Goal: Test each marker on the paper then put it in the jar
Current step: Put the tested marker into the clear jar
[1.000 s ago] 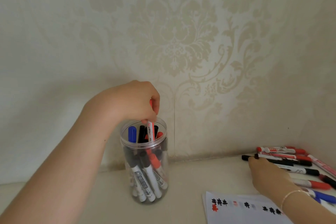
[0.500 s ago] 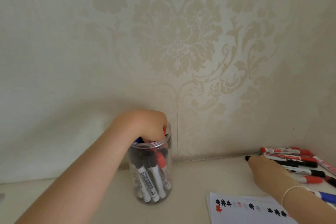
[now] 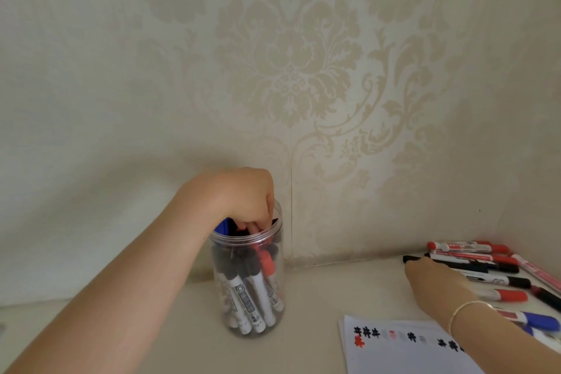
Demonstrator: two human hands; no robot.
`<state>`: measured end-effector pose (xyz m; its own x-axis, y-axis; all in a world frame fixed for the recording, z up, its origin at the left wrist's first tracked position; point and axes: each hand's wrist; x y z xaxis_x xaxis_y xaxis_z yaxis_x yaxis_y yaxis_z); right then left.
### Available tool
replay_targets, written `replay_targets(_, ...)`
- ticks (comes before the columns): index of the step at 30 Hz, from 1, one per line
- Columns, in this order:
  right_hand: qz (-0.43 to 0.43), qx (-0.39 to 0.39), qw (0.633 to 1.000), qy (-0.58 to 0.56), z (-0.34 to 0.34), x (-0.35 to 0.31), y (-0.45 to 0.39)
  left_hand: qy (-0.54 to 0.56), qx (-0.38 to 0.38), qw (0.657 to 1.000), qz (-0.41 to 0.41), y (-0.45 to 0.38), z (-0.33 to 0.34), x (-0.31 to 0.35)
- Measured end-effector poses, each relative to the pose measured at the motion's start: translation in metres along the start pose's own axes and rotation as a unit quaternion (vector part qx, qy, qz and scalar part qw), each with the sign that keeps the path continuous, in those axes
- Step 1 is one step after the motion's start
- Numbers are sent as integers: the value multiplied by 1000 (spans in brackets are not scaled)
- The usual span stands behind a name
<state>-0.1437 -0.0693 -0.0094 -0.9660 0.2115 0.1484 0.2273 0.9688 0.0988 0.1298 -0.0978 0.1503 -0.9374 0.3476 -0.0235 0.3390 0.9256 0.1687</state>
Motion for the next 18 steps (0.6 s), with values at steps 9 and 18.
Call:
replay_targets(9, -102, 217, 971, -19, -44, -16, 17, 200, 233, 935, 177, 5, 34, 72)
replay_targets(18, -99, 349, 661, -657, -92, -23, 20, 280, 65, 947, 147, -43, 93, 94)
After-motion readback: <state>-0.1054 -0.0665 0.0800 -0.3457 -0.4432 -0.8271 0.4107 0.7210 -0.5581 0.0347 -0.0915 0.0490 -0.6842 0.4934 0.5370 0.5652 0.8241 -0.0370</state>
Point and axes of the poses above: each hand's wrist, its own y-axis away from the middle knuckle, its own z-axis out of the palm, x = y × z, and after that the axes turned 11 degrees about -y, right-handed
